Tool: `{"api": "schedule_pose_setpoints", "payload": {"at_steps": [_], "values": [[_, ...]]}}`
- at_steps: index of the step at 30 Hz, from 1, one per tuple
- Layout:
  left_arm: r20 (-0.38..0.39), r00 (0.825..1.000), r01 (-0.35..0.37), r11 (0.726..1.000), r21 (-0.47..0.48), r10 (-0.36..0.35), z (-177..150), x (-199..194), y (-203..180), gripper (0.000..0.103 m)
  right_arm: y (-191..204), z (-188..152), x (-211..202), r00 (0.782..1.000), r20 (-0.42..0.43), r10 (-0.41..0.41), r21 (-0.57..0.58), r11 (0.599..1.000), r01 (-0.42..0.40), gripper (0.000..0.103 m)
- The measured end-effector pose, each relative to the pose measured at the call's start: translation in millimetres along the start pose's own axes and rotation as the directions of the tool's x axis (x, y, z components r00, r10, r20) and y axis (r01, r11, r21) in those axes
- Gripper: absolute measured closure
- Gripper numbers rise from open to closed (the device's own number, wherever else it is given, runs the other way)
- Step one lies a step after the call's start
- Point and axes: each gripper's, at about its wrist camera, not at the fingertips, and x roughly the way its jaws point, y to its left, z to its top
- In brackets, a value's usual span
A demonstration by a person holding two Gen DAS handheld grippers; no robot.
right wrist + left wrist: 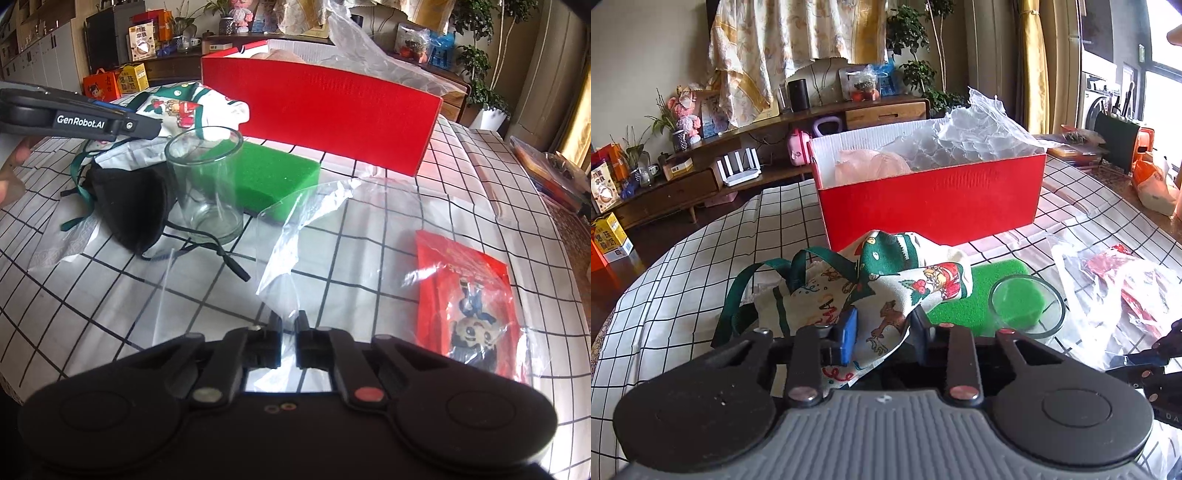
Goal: Organize soft objects
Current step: 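Grasp the tote bag with the left tool while the right tool grasps the clear plastic bag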
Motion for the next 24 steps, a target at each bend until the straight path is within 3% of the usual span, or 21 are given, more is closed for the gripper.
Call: {"api": "schedule_pose_setpoints", "payload": {"at_steps": [2,8,16,24], "values": [[0.003,1.000,-0.008,1.000,-0.003,0.008,0.9,-1.1,-0.7,0.085,-1.2,-0.5,-3.4,1.000,0.006,-0.011,0.005,1.000,0.011,0.099],[0.034,0.999,-0.036,0.999,-0.011,0.037,7.5,-8.8,2.1,0.092,-9.9,0.0,-21.9,0.998,0.042,-0.043,0.025,0.999,0.042,0.101],[0.062,0.997,-0.046,0.997,-0.061,0.050,22.0,-23.5,20.6,0.094,-31.6,10.8,-58.3,0.991,0.113,-0.077,0.070,0.995,0.069,0.101],[0.079,0.995,-0.044,0.992,-0.115,0.053,38.6,-44.1,41.0,0.094,-46.1,27.9,-93.3,0.984,0.169,-0.060,0.078,0.996,0.048,0.102]]}}
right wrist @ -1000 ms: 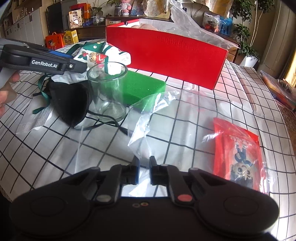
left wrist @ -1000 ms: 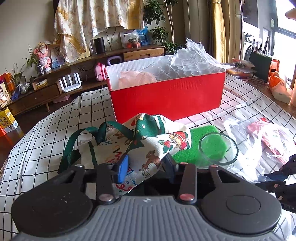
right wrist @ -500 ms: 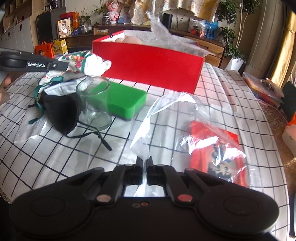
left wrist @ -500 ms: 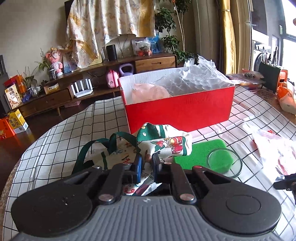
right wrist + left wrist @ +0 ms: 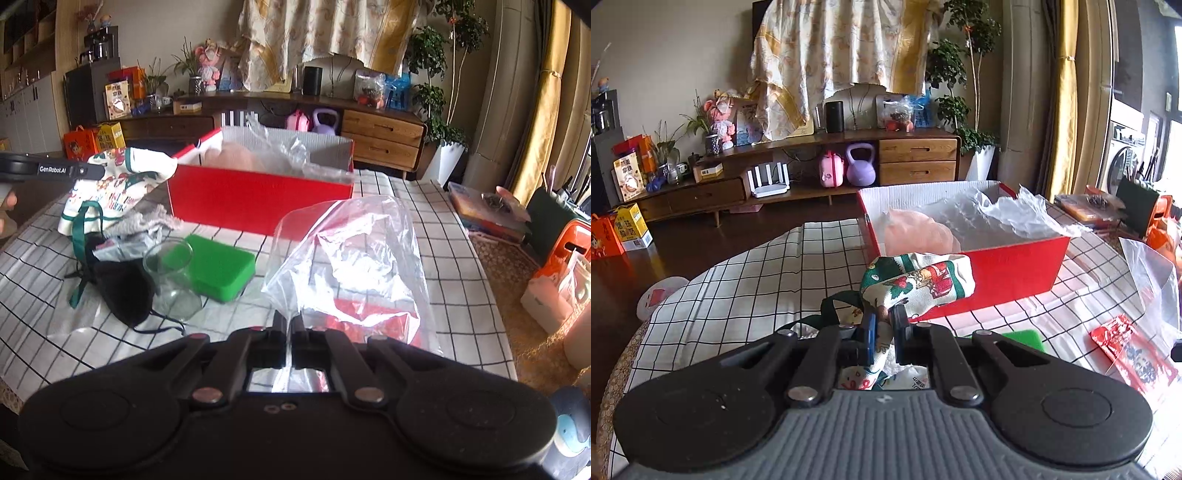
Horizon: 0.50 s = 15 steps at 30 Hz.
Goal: Organize soft objects
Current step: 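Grasp the tote bag with the left tool while the right tool grasps the clear plastic bag, then lift and carry the tote bag and plastic bag over the red box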
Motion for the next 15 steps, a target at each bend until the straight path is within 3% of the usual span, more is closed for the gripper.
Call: {"api": "schedule_pose_setpoints", "payload": {"at_steps": [15], "values": [[0.009,0.999,0.039,0.997,-0.065,-0.039,38.8,-35.4,7.4,0.094,-8.2,51.7,-28.2,0.992,0.091,0.091,0.010,0.996,-0.093,0.102]]}}
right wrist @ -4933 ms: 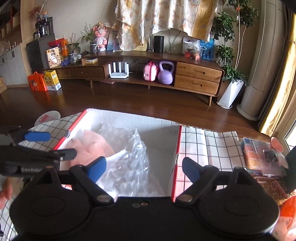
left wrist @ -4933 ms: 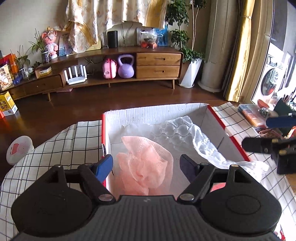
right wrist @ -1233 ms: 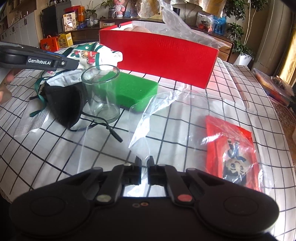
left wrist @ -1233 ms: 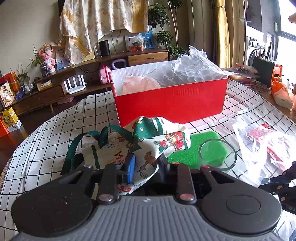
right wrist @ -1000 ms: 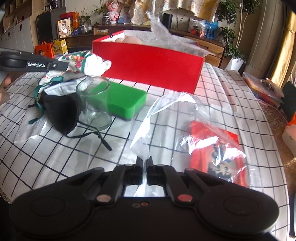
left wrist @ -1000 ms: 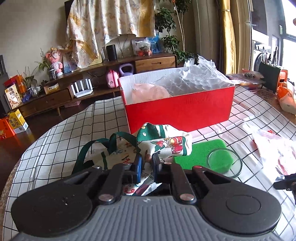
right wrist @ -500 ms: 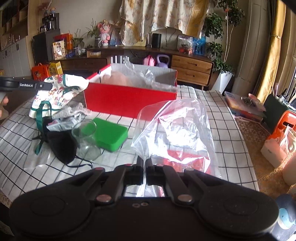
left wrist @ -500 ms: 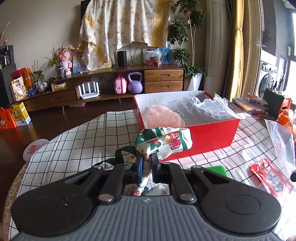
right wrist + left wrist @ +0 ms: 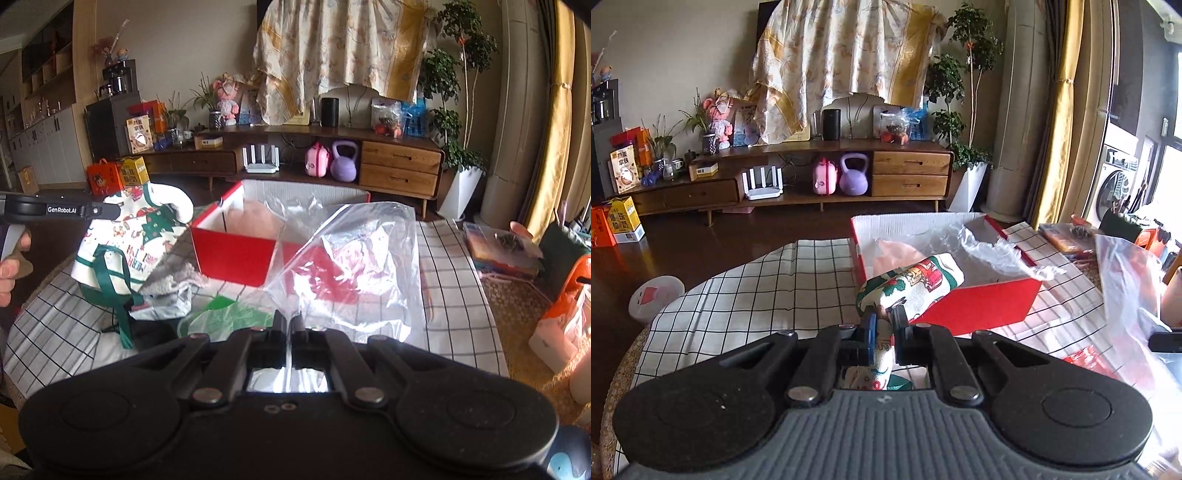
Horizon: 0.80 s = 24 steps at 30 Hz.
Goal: Organize soft objects
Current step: 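Lift and carry the tote bag and plastic bag over the red box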
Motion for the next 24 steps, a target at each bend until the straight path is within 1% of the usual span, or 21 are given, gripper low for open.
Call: {"api": "schedule_pose_setpoints", "payload": {"at_steps": [4,13,18,24], "values": [[0.010,1.000,0.026,1.000,-0.003,-0.025,12.4,-7.9,-5.2,0.094,4.4,16.4,-2.8,0.999,0.026,0.018,-0.036,0.999,-0.017,0.102],[0.072,0.993,0.088,0.996,0.025,-0.090,48.0,-16.9,-30.7,0.094,16.0,56.2,6.2,0.997,0.068,0.046,-0.117,0.992,-0.038,0.102],[0.109,0.987,0.116,0.993,0.028,-0.118,67.7,-9.9,-43.7,0.094,17.7,77.7,25.3,0.996,0.075,0.052,-0.148,0.988,-0.040,0.102],[0.146,0.980,0.135,0.990,0.032,-0.138,93.4,12.1,-52.2,0.094,21.3,100.9,57.8,0.997,0.068,0.042,-0.209,0.978,-0.027,0.102]]}}
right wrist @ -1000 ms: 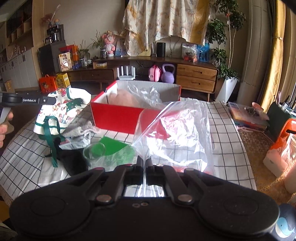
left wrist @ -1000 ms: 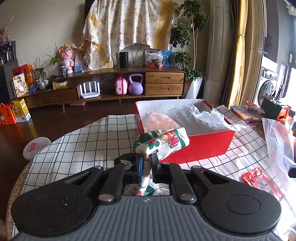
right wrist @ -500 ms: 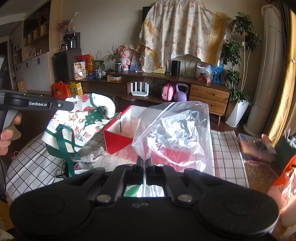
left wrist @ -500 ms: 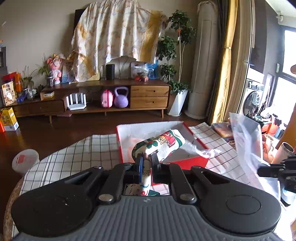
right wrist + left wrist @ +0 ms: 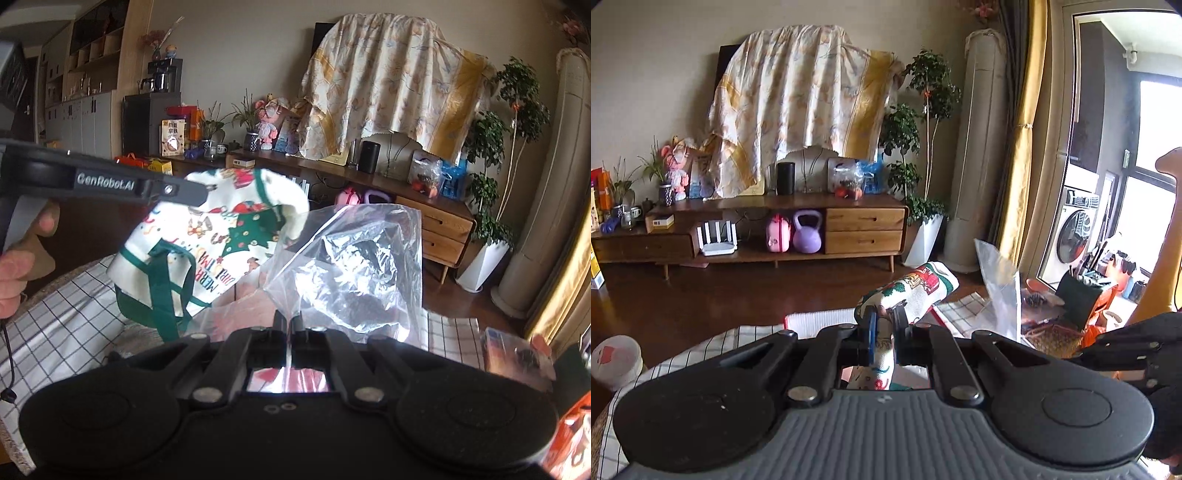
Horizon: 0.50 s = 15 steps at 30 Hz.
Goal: Organize soft objects
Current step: 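Lift and carry the tote bag and plastic bag over the red box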
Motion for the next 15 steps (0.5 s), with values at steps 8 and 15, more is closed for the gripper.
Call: {"api": "schedule_pose_setpoints", "payload": {"at_steps": [8,15], "values": [[0.027,1.000,0.015,1.000,0.008,-0.015,25.8,45.5,-0.6,0.094,-8.1,17.0,51.7,1.000,-0.017,-0.020,-0.043,0.999,0.019,0.102],[0.002,1.000,0.030,0.999,-0.035,-0.030,31.1,91.3,14.4,0.094,-14.1,26.7,97.5,0.999,-0.028,-0.026,-0.064,0.998,0.024,0.102]]}}
